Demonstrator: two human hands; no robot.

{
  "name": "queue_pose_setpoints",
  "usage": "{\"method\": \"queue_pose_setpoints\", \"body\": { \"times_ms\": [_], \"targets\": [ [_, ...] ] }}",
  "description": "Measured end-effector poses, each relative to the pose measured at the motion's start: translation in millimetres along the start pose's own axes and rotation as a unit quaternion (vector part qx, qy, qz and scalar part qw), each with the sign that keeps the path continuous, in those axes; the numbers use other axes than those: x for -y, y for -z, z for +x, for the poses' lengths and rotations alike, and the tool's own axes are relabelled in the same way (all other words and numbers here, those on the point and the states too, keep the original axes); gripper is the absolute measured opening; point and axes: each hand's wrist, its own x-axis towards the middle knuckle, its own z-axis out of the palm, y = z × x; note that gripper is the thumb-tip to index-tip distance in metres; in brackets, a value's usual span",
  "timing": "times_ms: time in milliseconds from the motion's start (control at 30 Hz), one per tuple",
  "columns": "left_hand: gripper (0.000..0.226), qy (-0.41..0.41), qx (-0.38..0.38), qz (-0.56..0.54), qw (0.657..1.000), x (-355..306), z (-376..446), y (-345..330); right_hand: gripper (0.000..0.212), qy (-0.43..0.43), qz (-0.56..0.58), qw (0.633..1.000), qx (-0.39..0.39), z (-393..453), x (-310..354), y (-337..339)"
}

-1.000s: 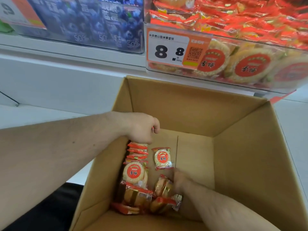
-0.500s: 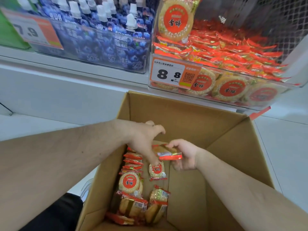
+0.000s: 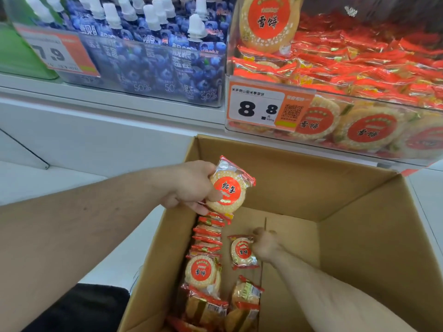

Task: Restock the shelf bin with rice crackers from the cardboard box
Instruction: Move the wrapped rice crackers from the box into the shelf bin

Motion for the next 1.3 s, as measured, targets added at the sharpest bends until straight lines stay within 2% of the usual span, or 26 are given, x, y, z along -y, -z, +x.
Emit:
{"method": "queue_pose_setpoints", "body": {
  "times_ms": [133, 167, 267, 333, 400, 467, 567, 667, 733, 900, 1033, 1133, 1300],
  "targets": [
    [0.047, 0.02, 0.012, -0.022, 0.999, 2, 7, -1, 0.095, -0.007, -0.062, 0.998, 0.013, 5, -13, -36],
    [0.048, 0.023, 0.011, -0.024, 0.999, 3, 9, -1, 0.099, -0.014, -0.08, 0.997, 0.012, 4, -14, -43],
    [0.053, 0.028, 0.012, -0.029, 0.999, 4, 12, -3, 0.093, 0.007, -0.166, 0.985, -0.047, 2, -15, -48],
    [0.054, 0.03, 0.012, -0.025, 0.999, 5, 13, -3, 0.087, 0.026, -0.172, 0.983, -0.061, 2, -19, -47],
    [0.054, 0.027, 0.002, -0.009, 1.0, 4, 11, -2, 0.064, 0.033, -0.1, 0.993, -0.049, 2, -23, -43],
    [0.051, 0.015, -0.022, 0.026, 0.999, 1, 8, 0, 0.037, 0.03, 0.026, 0.998, -0.043, 2, -30, -35],
    [0.045, -0.023, -0.057, 0.092, 0.994, -6, -2, 5, 0.041, 0.064, 0.246, 0.967, -0.022, -10, -33, 2],
    [0.036, -0.061, -0.083, 0.097, 0.99, -17, -15, 10, 0.045, 0.084, 0.355, 0.931, 0.009, -41, -27, 51],
    [0.03, -0.094, -0.106, 0.083, 0.987, -26, -26, 14, 0.048, 0.088, 0.383, 0.919, 0.022, -62, -25, 82],
    [0.011, -0.148, -0.102, -0.04, 0.983, -46, -46, 18, 0.03, 0.143, 0.416, 0.896, 0.062, -120, -12, 142],
    [0.013, -0.144, -0.059, -0.078, 0.985, -51, -58, 17, 0.055, 0.215, 0.468, 0.853, 0.09, -164, 4, 169],
    [0.017, -0.142, -0.034, -0.068, 0.987, -51, -66, 13, 0.058, 0.271, 0.502, 0.814, 0.113, -192, 17, 182],
    [0.038, -0.143, 0.008, -0.065, 0.987, -55, -75, 3, 0.076, 0.33, 0.478, 0.805, 0.121, -222, 55, 184]
  ]
}}
